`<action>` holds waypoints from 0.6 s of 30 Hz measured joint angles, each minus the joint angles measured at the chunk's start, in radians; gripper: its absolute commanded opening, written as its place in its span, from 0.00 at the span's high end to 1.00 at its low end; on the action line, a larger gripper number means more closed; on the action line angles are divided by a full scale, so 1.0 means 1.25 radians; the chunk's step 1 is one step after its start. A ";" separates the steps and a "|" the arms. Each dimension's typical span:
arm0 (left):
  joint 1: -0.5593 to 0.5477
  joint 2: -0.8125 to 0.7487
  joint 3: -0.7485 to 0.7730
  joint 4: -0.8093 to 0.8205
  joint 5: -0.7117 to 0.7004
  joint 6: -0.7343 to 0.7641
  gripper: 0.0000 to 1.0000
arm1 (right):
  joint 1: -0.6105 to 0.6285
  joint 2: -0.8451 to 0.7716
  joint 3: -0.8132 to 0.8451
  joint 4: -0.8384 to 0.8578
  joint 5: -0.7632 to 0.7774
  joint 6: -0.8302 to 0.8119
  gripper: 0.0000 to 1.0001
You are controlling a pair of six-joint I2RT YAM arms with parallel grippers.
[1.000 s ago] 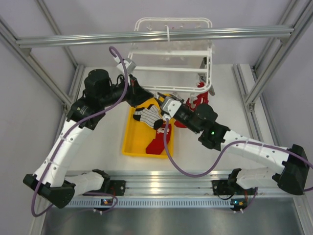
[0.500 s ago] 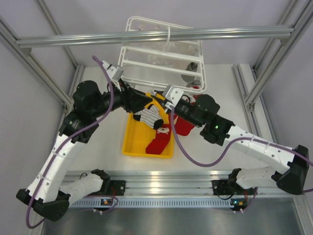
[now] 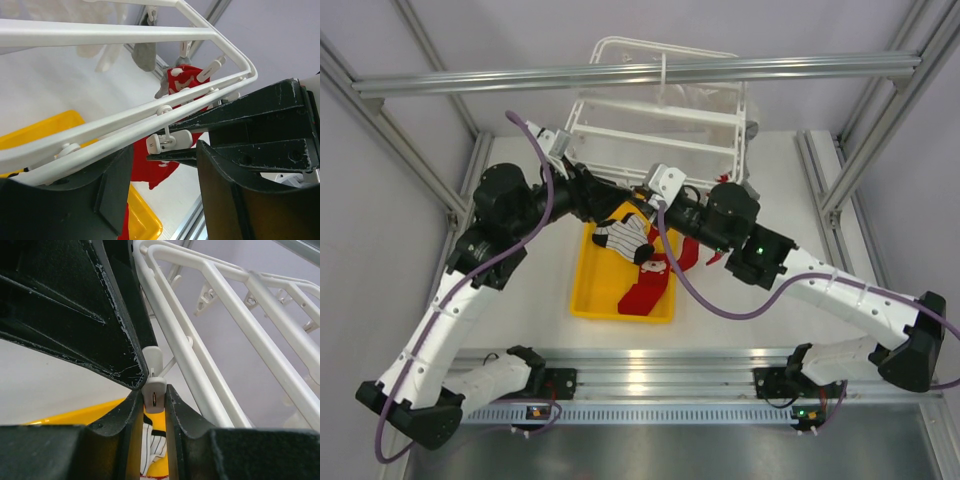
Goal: Clip the socks to the hanger
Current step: Open the clamp at the hanger.
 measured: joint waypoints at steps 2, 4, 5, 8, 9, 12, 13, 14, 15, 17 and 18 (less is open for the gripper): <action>-0.001 0.004 0.000 0.000 -0.005 -0.003 0.42 | 0.000 0.001 0.005 -0.006 0.000 0.002 1.00; -0.001 0.009 0.000 0.000 -0.010 -0.004 0.42 | 0.000 0.004 0.011 -0.012 0.000 0.003 1.00; -0.002 0.011 0.000 0.000 -0.012 -0.005 0.42 | 0.000 0.005 0.012 -0.012 0.001 0.003 1.00; -0.003 0.020 0.000 -0.001 -0.019 -0.005 0.41 | -0.001 0.012 0.013 -0.013 0.003 0.002 1.00; -0.004 0.022 0.000 -0.002 -0.022 -0.006 0.41 | -0.001 0.014 0.016 -0.016 0.003 0.002 1.00; -0.005 0.028 0.000 -0.002 -0.031 -0.008 0.43 | -0.001 0.019 0.017 -0.018 0.007 -0.004 1.00; -0.005 0.029 0.000 -0.002 -0.032 -0.008 0.44 | -0.001 0.020 0.017 -0.019 0.008 -0.004 1.00; -0.005 0.030 0.000 -0.002 -0.033 -0.008 0.46 | -0.001 0.020 0.017 -0.020 0.009 -0.004 1.00; -0.005 0.031 0.000 -0.002 -0.033 -0.008 0.48 | -0.001 0.020 0.017 -0.022 0.011 -0.004 1.00; -0.008 0.032 0.000 -0.002 -0.033 -0.008 0.52 | -0.001 0.020 0.017 -0.026 0.013 -0.004 1.00; -0.010 0.032 0.000 -0.002 -0.033 -0.008 0.60 | -0.001 0.020 0.017 -0.029 0.013 -0.004 1.00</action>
